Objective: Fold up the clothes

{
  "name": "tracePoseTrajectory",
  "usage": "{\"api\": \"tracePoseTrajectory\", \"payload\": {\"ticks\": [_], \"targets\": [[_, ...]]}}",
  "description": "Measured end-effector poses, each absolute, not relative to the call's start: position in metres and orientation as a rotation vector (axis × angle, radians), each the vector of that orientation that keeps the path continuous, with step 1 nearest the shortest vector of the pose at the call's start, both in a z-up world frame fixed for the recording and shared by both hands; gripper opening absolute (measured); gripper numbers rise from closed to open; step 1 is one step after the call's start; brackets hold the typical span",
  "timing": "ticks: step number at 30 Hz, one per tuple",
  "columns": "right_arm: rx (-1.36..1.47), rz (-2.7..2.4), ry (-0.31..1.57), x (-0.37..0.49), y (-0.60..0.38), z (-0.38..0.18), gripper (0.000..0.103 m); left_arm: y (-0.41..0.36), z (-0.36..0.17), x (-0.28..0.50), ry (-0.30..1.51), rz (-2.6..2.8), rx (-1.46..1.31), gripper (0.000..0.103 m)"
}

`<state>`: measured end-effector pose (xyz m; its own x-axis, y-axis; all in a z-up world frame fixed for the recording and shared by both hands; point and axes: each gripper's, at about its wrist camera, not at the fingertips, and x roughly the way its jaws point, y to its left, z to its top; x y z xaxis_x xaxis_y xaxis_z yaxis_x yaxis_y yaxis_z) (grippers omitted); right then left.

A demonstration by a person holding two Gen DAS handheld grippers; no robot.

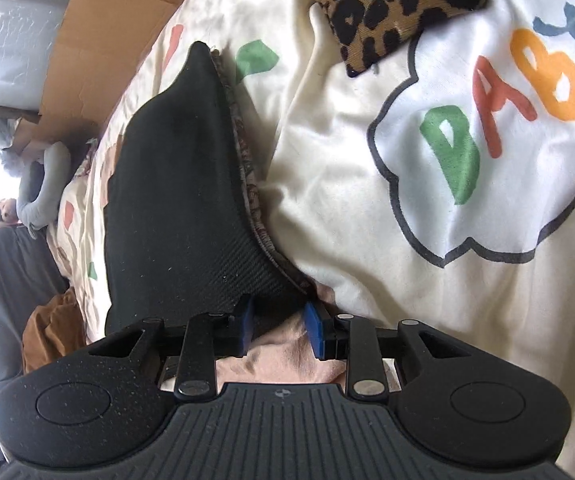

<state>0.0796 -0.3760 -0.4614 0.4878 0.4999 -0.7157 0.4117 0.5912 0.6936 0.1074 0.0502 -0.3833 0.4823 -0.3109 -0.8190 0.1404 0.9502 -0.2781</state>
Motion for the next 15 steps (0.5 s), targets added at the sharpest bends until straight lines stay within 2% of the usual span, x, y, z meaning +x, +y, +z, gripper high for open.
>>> {"api": "tracePoseTrajectory", "payload": {"ticks": [1,2,5,7,8,10,11,12,15], "targets": [[0.988,0.073,1.104,0.078,-0.376,-0.459,0.015,0.053,-0.381,0.106,1.029,-0.271,-0.19,0.011],[0.984,0.08,1.097,0.077,-0.377,-0.456,0.008,0.055,-0.378,0.105,1.025,-0.266,-0.198,0.012],[1.009,0.087,1.081,0.072,-0.38,-0.454,0.007,0.061,-0.373,0.104,1.002,-0.26,-0.246,0.019],[1.03,0.088,1.079,0.07,-0.382,-0.458,0.009,0.065,-0.37,0.104,0.986,-0.259,-0.281,0.031],[1.046,0.087,1.08,0.069,-0.384,-0.46,0.01,0.066,-0.37,0.104,0.987,-0.262,-0.297,0.033],[1.076,0.091,1.08,0.068,-0.385,-0.465,0.014,0.063,-0.374,0.105,0.997,-0.266,-0.311,0.034],[1.089,0.099,1.078,0.069,-0.385,-0.467,0.023,0.062,-0.376,0.105,1.002,-0.269,-0.319,0.034],[1.1,0.103,1.078,0.069,-0.386,-0.469,0.038,0.061,-0.377,0.105,1.006,-0.27,-0.325,0.034],[1.119,0.105,1.066,0.072,-0.385,-0.472,0.044,0.059,-0.382,0.105,1.017,-0.275,-0.343,0.035]]}}
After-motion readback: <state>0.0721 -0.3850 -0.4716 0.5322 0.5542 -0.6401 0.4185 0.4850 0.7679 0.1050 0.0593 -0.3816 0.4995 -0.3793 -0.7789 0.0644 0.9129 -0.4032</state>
